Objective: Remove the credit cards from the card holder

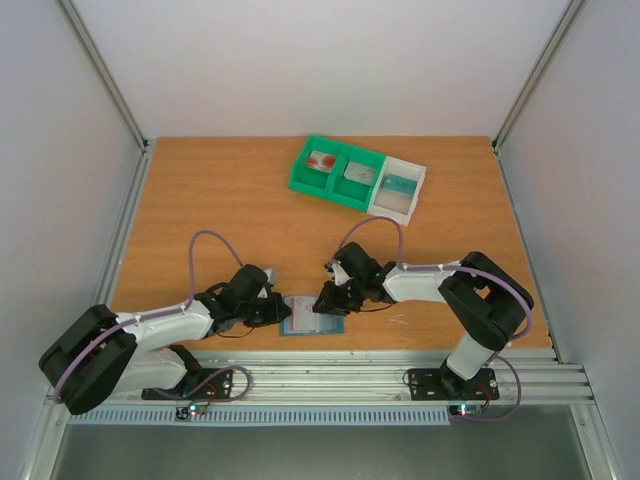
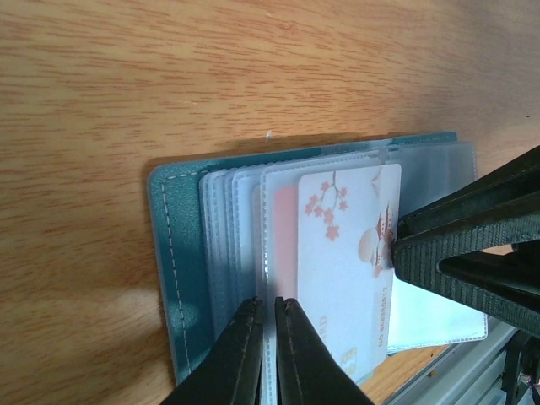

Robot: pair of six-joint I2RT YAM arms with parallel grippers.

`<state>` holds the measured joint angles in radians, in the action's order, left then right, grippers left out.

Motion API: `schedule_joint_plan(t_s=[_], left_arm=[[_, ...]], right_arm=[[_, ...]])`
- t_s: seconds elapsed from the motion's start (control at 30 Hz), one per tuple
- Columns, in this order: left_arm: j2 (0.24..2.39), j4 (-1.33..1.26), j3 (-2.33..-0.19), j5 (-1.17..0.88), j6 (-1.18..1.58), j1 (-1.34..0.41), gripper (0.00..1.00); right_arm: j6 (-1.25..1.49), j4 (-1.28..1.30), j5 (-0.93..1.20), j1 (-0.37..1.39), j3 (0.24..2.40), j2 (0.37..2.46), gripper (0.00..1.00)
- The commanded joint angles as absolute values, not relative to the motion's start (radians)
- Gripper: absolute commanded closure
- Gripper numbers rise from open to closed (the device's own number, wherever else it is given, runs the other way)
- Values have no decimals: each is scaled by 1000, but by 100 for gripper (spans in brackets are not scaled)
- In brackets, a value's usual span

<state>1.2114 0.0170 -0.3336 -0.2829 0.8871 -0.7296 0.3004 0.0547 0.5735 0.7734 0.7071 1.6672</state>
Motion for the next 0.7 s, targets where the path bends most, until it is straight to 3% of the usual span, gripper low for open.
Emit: schedule_joint_plan(t_s=[0.0,0.23,0.4,0.67], left_arm=[[1230,56,-316,-239,894,-728,92],[1227,53,-315,-240,899,-728,92],[1227,46,-306,-233,902,-727,92],[1209,43,-297,-223,908,-728,92]], right_arm=[[313,41,574,770,709,1692,84],[322,4,586,766,698,1707,88],[323,3,603,763,693,1707,99],[322,-47,613,732,644,1659,99]])
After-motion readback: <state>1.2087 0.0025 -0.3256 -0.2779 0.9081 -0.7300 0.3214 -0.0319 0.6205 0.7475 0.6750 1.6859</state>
